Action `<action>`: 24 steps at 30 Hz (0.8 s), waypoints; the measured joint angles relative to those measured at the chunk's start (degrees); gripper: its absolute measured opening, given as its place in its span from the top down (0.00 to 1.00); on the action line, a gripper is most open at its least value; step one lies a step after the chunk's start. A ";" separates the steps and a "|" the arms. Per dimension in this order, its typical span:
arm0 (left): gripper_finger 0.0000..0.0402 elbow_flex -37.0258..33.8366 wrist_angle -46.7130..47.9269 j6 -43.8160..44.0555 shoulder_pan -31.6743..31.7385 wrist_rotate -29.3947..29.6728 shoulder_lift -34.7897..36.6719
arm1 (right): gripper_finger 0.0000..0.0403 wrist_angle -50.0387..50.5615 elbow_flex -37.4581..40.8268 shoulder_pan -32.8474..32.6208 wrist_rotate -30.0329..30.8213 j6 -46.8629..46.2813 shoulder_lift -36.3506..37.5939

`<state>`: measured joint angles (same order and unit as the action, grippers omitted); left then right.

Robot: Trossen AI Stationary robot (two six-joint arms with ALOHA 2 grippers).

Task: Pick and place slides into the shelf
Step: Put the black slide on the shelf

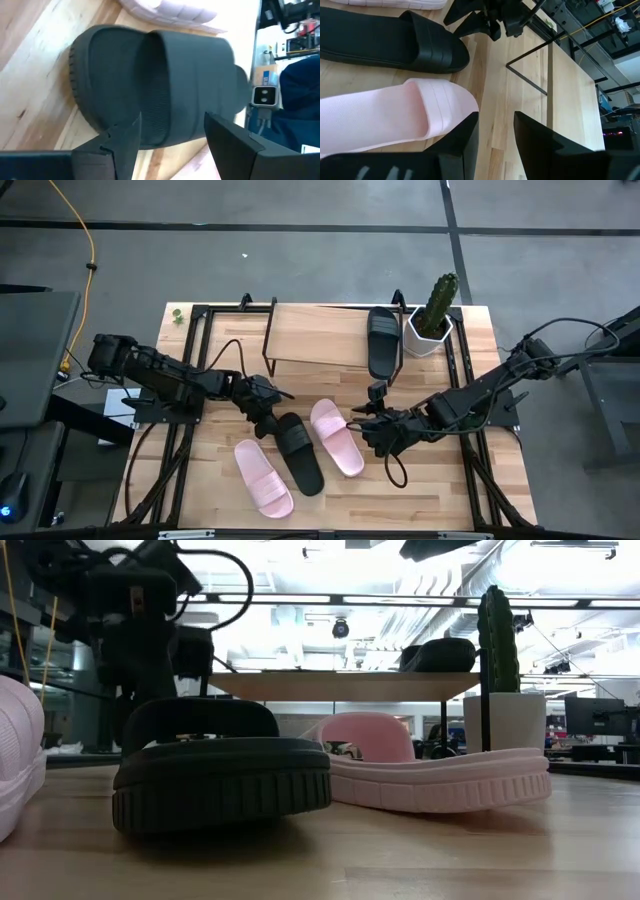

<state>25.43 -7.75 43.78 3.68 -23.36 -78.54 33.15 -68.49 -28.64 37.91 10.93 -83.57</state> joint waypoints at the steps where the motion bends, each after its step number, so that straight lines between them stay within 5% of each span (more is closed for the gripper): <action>1: 0.49 0.00 -0.47 0.01 0.00 -0.40 -0.73 | 0.71 0.00 0.00 0.00 0.00 -0.19 0.00; 24: 0.49 0.00 -8.90 2.42 -3.50 -3.10 -3.85 | 0.71 -0.02 0.00 -0.03 -0.22 -0.61 0.00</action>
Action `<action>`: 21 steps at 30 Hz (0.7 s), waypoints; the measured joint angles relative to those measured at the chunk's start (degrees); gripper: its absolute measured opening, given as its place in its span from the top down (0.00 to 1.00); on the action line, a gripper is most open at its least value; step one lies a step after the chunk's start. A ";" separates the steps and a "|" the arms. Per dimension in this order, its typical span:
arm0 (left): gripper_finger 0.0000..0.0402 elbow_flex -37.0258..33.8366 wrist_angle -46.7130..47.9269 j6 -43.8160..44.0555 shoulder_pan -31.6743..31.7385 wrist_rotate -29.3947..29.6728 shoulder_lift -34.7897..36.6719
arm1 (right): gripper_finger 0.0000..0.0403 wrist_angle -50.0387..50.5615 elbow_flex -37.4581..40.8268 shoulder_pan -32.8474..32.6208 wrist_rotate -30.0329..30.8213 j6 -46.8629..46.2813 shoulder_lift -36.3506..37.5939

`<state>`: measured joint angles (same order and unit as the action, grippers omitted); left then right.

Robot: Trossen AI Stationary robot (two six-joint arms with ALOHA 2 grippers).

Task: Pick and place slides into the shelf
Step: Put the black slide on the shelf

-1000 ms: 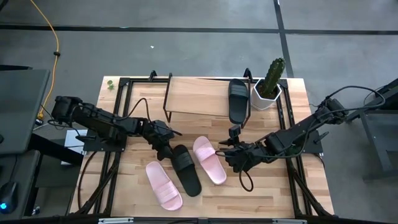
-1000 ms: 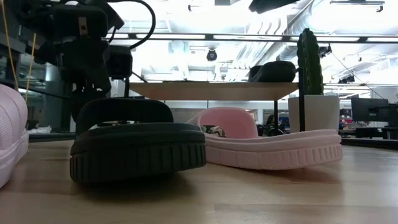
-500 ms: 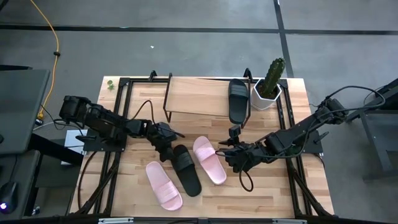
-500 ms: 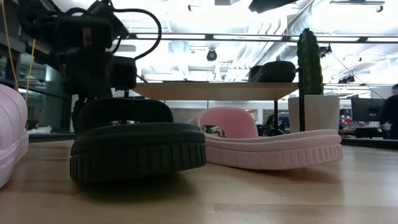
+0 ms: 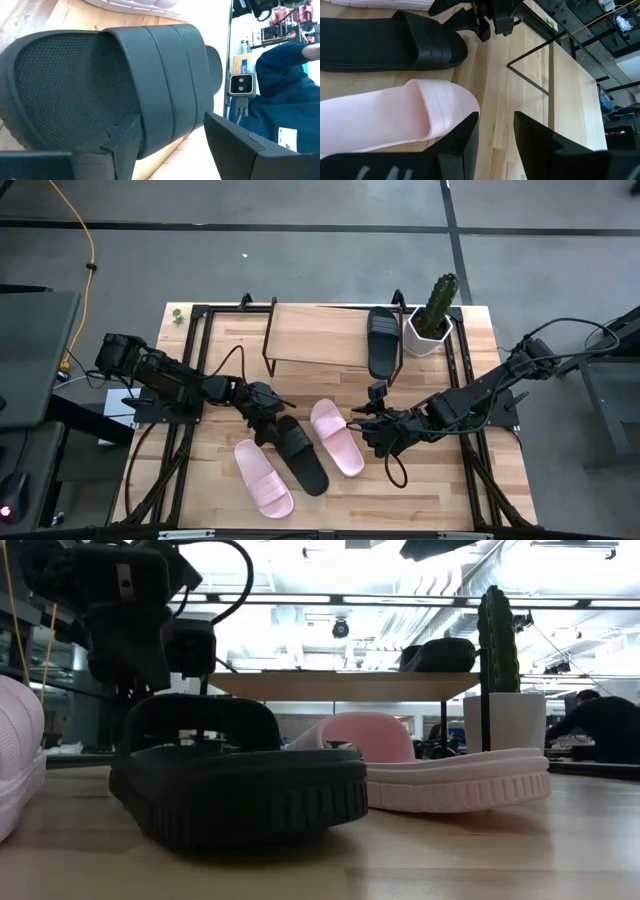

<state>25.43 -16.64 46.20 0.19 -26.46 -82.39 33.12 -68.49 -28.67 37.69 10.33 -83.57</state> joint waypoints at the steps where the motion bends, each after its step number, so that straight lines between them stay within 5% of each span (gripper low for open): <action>1: 0.49 0.01 0.00 0.14 0.01 0.00 0.00 | 0.71 0.00 0.00 0.00 0.00 0.02 0.00; 21: 0.49 0.00 -6.62 1.74 0.13 -2.55 -5.23 | 0.71 -0.48 0.00 0.00 0.00 0.06 0.00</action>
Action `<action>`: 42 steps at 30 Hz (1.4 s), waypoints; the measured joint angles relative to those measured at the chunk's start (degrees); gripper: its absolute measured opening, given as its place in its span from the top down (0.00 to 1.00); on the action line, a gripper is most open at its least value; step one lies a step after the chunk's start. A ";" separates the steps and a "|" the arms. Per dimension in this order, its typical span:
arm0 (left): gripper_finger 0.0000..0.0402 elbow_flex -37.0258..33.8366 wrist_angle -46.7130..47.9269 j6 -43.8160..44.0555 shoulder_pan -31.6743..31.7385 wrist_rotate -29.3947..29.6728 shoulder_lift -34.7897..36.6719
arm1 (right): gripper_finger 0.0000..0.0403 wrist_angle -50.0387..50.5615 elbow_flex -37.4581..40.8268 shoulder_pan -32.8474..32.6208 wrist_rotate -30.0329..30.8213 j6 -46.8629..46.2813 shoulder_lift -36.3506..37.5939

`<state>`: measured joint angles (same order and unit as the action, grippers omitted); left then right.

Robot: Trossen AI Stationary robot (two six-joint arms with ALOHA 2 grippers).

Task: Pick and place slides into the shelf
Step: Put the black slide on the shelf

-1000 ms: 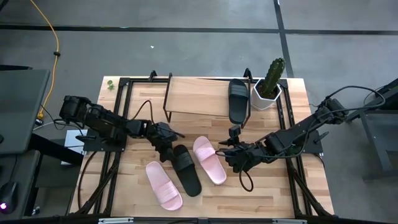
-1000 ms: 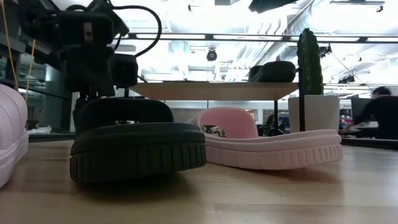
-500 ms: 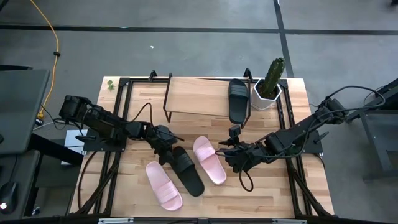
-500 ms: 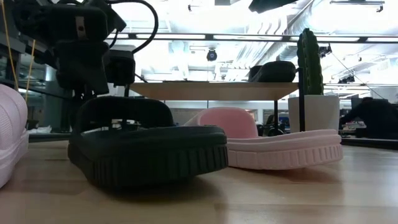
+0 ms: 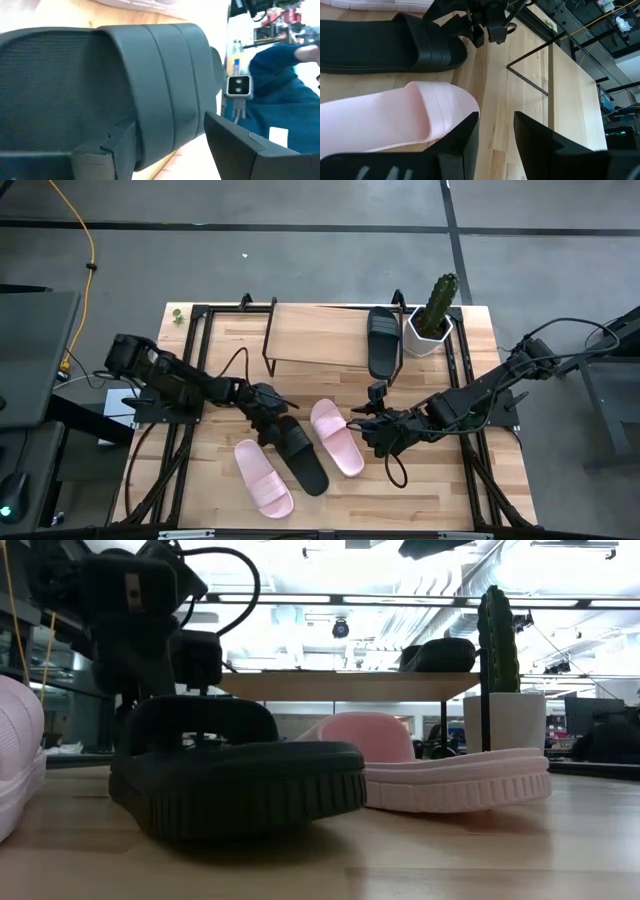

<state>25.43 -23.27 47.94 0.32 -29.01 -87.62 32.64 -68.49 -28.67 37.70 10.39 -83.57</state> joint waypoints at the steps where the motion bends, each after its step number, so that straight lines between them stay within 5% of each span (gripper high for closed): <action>1: 0.49 0.00 -0.96 0.26 0.00 -0.20 -0.36 | 0.71 0.00 0.00 0.00 0.02 -0.02 0.00; 11: 0.52 0.00 -2.32 0.38 0.02 -0.53 -0.48 | 0.71 -0.02 0.00 0.00 0.00 -0.04 0.00; 24: 0.97 0.01 -2.69 -1.22 0.02 -1.18 -0.45 | 0.71 -0.46 0.00 0.00 0.02 -0.04 0.00; 33: 0.91 0.02 -2.45 -1.41 0.02 -0.92 -0.45 | 0.71 -0.46 0.00 0.02 0.00 0.07 0.00; 42: 0.98 0.00 -3.99 -1.39 0.02 -1.03 -0.45 | 0.71 -0.55 0.00 0.02 0.01 0.09 0.00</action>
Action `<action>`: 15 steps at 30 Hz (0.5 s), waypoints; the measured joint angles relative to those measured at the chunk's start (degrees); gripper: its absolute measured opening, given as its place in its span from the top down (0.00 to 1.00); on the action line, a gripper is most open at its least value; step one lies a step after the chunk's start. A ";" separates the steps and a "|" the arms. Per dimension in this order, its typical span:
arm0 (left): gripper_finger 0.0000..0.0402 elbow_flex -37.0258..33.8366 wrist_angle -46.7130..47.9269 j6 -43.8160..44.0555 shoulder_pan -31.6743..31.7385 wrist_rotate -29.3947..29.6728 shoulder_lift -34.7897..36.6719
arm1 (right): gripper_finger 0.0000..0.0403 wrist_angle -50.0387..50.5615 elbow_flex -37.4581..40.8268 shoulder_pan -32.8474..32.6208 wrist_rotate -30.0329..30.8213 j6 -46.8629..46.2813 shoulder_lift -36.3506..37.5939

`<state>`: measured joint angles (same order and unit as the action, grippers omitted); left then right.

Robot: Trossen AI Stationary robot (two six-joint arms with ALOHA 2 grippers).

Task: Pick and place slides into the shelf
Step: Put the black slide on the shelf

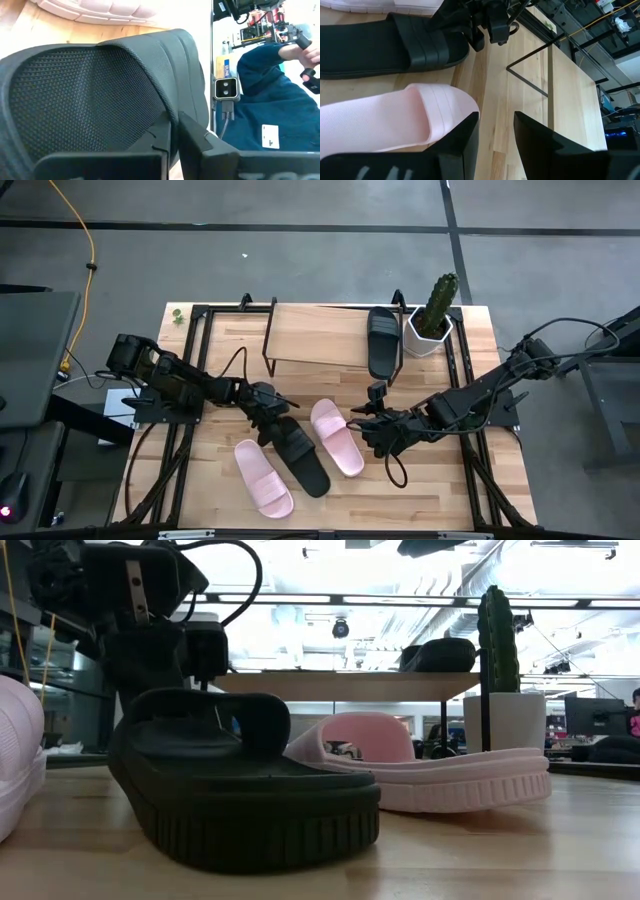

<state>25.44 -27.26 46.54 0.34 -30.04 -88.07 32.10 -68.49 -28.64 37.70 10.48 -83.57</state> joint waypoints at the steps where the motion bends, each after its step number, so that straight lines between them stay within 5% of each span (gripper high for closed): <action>1: 0.98 0.02 -0.01 0.00 -0.02 0.00 0.00 | 0.71 -0.02 0.00 -0.01 -0.01 0.00 0.00; 15: 0.97 0.02 -0.59 0.02 0.00 -1.63 0.00 | 0.71 -0.04 0.00 0.00 2.31 0.21 0.00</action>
<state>25.45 -27.85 46.57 0.34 -31.67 -88.07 32.05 -68.49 -28.64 40.02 10.69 -83.57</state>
